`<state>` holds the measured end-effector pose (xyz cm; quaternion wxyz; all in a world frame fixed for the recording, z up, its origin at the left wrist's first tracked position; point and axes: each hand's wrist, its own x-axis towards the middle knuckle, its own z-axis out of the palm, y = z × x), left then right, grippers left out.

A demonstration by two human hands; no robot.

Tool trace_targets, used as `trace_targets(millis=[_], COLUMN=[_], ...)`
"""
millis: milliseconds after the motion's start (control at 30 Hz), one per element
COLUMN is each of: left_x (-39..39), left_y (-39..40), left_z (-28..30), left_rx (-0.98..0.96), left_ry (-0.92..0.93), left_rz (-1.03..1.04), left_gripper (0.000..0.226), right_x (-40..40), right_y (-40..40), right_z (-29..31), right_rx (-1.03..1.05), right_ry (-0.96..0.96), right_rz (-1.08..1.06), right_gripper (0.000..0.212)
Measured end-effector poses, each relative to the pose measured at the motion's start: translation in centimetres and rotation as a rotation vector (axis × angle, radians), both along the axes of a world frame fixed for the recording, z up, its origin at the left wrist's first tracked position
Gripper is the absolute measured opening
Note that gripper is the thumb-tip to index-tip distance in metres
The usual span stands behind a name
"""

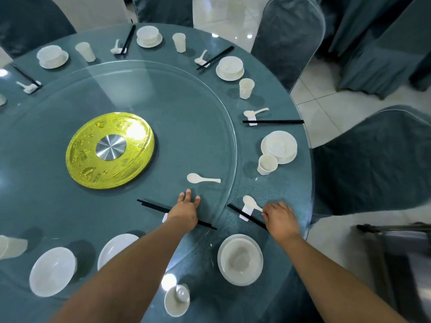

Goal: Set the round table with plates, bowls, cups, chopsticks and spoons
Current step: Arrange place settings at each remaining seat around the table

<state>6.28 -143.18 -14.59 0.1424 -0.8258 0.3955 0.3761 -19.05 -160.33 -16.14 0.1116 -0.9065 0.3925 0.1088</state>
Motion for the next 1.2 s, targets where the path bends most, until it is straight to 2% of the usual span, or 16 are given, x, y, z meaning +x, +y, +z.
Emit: trace_targets(millis=[500, 667, 867, 1000, 1200], left_x=[0.3, 0.4, 0.1, 0.1, -5.4], left_y=[-0.4, -0.4, -1.4, -0.9, 2.6], left_z=[-1.1, -1.2, 1.1, 3.8, 6.3], left_rx=[-0.028, -0.021, 0.007, -0.138, -0.415], left_ry=[-0.004, -0.042, -0.119, -0.155, -0.145], left_rz=[0.018, -0.037, -0.119, 0.019, 0.079], left_gripper=[0.08, 0.079, 0.064, 0.036, 0.023], right_x=[0.1, -0.4, -1.7, -2.1, -3.0], right_y=[0.7, 1.6, 3.9, 6.0, 8.7], right_z=[0.4, 1.0, 2.6, 4.4, 7.5], right_rx=[0.006, -0.019, -0.007, 0.007, 0.015], right_ry=[0.111, 0.125, 0.128, 0.101, 0.069], right_rz=[-0.062, -0.087, -0.146, -0.151, -0.153], right_gripper=[0.031, 0.032, 0.028, 0.025, 0.025])
